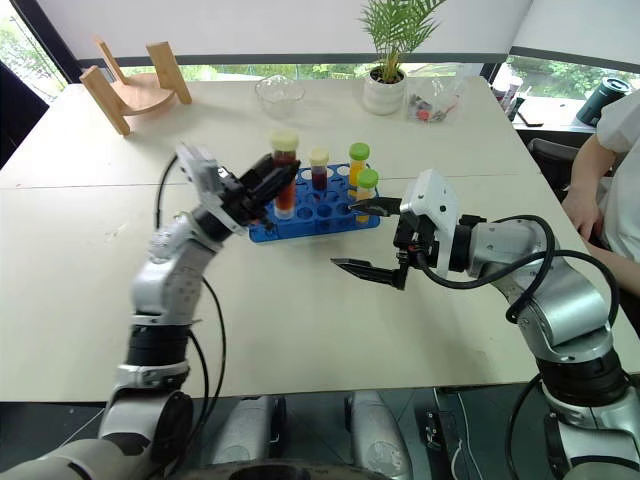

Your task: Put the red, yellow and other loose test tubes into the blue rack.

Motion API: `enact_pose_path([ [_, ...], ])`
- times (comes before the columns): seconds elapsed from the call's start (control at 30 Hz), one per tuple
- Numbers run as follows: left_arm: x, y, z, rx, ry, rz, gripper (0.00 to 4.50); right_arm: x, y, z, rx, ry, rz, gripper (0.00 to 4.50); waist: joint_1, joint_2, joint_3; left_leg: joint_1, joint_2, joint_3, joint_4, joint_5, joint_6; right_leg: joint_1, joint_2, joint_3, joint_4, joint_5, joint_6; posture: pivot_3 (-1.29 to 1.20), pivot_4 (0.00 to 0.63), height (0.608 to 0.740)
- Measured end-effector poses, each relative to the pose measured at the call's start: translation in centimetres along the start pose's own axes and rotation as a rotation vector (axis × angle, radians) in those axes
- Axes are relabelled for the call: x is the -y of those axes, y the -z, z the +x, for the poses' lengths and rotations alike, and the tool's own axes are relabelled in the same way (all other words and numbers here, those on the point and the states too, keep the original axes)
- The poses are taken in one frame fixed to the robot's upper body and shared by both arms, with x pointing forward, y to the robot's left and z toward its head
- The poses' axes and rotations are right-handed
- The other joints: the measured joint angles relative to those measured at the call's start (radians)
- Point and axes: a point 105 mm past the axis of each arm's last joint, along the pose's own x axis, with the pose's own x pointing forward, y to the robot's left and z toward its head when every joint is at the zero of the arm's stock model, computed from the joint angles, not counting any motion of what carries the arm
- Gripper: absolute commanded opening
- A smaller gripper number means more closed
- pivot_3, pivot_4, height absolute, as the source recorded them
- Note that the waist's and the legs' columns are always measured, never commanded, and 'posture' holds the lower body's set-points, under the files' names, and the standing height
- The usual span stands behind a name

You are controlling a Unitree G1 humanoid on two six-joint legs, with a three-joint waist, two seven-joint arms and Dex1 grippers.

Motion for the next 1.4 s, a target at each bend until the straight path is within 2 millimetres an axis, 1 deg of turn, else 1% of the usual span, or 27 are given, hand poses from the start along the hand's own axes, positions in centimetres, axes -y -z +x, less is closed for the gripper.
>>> enact_pose_path([
  [0.17, -0.3, 2.4, 1.0, 0.018, 0.0, 0.052, 0.83, -0.3, -0.1, -0.2, 0.0, 0.016, 0.014, 4.5, 0.003, 0.0, 0.0, -0.001, 0.0, -0.001, 0.0, -0.001, 0.002, 0.0, 0.0, -0.001, 0.0, 0.0, 0.001, 0.0, 0.15, 0.74],
  [0.27, -0.1, 3.7, 1.6, 0.018, -0.003, 0.052, 0.83, 0.0, -0.2, -0.5, -0.002, 0.037, 0.012, 4.5, 0.002, 0.0, 0.0, -0.001, 0.0, -0.001, 0.0, -0.001, 0.002, 0.0, 0.0, -0.001, -0.001, 0.0, 0.001, 0.0, 0.15, 0.74],
  [0.37, 0.0, 4.5, 2.2, 0.019, -0.002, 0.044, 0.83, -0.1, -0.4, -0.5, 0.0, 0.041, 0.004, 4.5, 0.001, 0.0, 0.0, -0.001, 0.0, -0.001, 0.0, -0.001, 0.002, 0.0, 0.0, -0.001, -0.001, 0.0, 0.001, 0.0, 0.15, 0.74],
  [0.57, -0.4, 5.3, 2.8, 0.011, -0.003, 0.051, 0.83, -0.3, -0.5, -0.5, 0.003, 0.052, 0.002, 4.5, 0.001, 0.0, 0.0, -0.001, 0.0, -0.001, -0.001, -0.001, 0.002, 0.0, 0.0, -0.001, -0.001, 0.0, 0.001, 0.0, 0.15, 0.74],
  [0.77, -0.7, 5.7, 3.9, 0.004, -0.005, 0.053, 0.83, -0.6, -0.4, -0.5, -0.003, 0.056, 0.013, 4.5, 0.002, 0.0, 0.0, -0.001, -0.001, -0.001, -0.001, -0.001, 0.002, 0.0, 0.0, -0.001, -0.001, 0.0, 0.002, 0.0, 0.15, 0.74],
  [1.0, -0.6, 6.1, 4.2, 0.008, -0.011, 0.044, 0.83, -1.0, -0.4, -0.6, -0.004, 0.054, 0.019, 4.5, 0.001, 0.0, 0.0, -0.001, 0.0, -0.002, -0.002, -0.001, 0.002, 0.0, 0.001, -0.001, -0.001, 0.0, 0.002, 0.0, 0.15, 0.74],
  [1.4, -0.6, 6.3, 4.3, 0.007, -0.028, 0.07, 0.83, -0.8, -0.3, -0.7, -0.018, 0.069, 0.031, 4.5, 0.001, 0.0, 0.0, 0.0, -0.001, -0.002, -0.002, -0.001, 0.002, 0.0, 0.001, -0.001, -0.001, 0.0, 0.002, 0.0, 0.15, 0.74],
])
